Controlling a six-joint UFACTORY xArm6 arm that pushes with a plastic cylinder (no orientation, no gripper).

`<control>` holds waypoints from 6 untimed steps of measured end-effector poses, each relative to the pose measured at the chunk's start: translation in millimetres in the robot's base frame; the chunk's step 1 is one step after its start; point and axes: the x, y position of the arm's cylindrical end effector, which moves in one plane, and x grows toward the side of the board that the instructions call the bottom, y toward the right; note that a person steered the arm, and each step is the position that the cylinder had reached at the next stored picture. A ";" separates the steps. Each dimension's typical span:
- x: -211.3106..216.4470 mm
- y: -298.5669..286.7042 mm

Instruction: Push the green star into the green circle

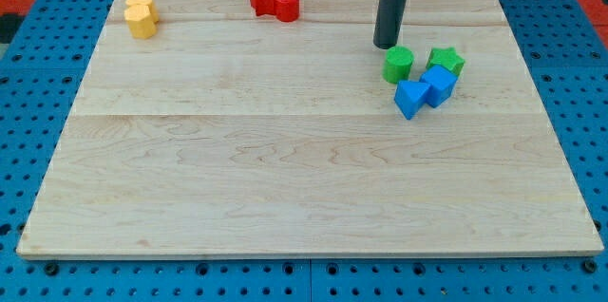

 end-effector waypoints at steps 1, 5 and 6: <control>0.0 62.7; 48.4 43.7; 47.6 -12.9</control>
